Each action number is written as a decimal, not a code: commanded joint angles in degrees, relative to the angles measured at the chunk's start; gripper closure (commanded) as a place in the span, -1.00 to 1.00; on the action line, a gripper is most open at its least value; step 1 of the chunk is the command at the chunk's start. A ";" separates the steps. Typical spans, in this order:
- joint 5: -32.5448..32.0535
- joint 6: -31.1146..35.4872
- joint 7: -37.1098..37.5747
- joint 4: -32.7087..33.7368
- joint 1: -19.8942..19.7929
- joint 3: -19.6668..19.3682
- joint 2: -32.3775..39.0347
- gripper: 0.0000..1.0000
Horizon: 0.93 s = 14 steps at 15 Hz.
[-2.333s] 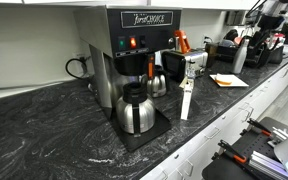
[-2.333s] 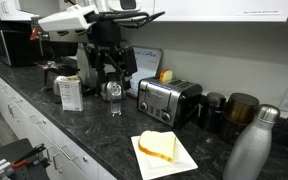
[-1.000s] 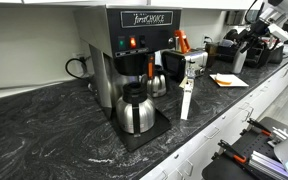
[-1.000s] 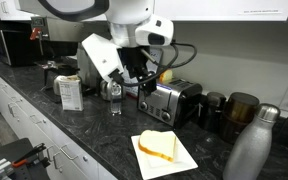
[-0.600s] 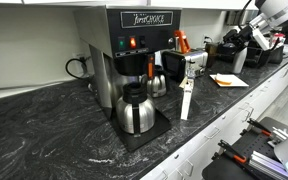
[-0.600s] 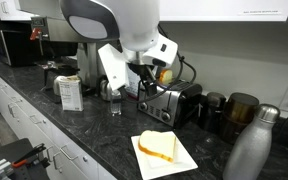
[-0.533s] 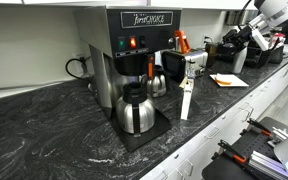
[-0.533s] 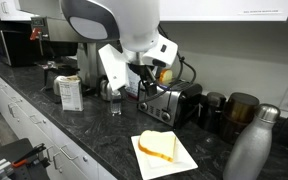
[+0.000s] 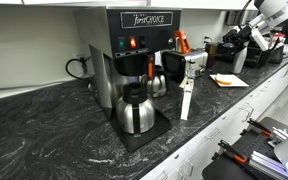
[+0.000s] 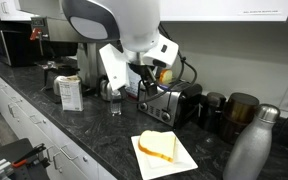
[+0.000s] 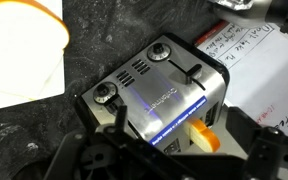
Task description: Push the right lever on the bread toaster upwards
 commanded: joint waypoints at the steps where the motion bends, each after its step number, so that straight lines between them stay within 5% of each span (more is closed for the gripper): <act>1: 11.20 0.52 -5.55 0.13 -2.29 1.30 1.67 -1.00; 3: 18.95 0.60 -9.38 0.04 -3.56 1.79 3.58 -1.00; 4: 21.32 1.75 -10.95 -0.28 0.47 -2.25 3.52 -1.00; 8: 33.68 -0.03 -18.13 -0.39 1.62 -3.86 7.91 -1.00; 9: 37.69 -2.25 -20.06 -0.13 -4.84 2.25 10.42 -1.00; 12: 45.74 -4.30 -23.78 0.54 -8.99 6.36 15.14 -0.98; 14: 49.17 -5.49 -25.38 1.13 -12.16 9.28 17.80 -0.48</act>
